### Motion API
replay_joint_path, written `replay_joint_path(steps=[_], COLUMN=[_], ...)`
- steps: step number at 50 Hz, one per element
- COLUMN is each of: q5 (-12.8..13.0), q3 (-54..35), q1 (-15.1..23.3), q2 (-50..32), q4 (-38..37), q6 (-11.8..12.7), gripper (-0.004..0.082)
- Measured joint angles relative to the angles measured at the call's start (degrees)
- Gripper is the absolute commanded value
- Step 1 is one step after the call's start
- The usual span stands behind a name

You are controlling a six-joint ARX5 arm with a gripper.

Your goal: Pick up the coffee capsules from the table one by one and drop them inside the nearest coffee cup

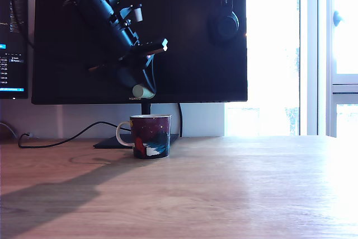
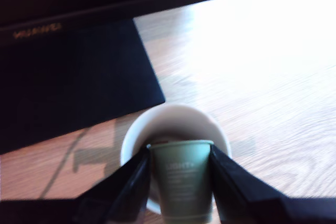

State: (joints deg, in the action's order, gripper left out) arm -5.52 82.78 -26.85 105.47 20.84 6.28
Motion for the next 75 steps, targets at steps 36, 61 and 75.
replay_joint_path(steps=[36,61,75], q5=[-0.4,-0.2,-0.2], q3=[0.0,0.0,0.0], q1=[0.0,-0.5,-1.4], q2=[0.0,0.0,0.0], q4=[-3.3,-5.7,-4.0], q6=[-0.9,-2.0,-2.0], gripper=[0.0432,0.0592,-0.0011])
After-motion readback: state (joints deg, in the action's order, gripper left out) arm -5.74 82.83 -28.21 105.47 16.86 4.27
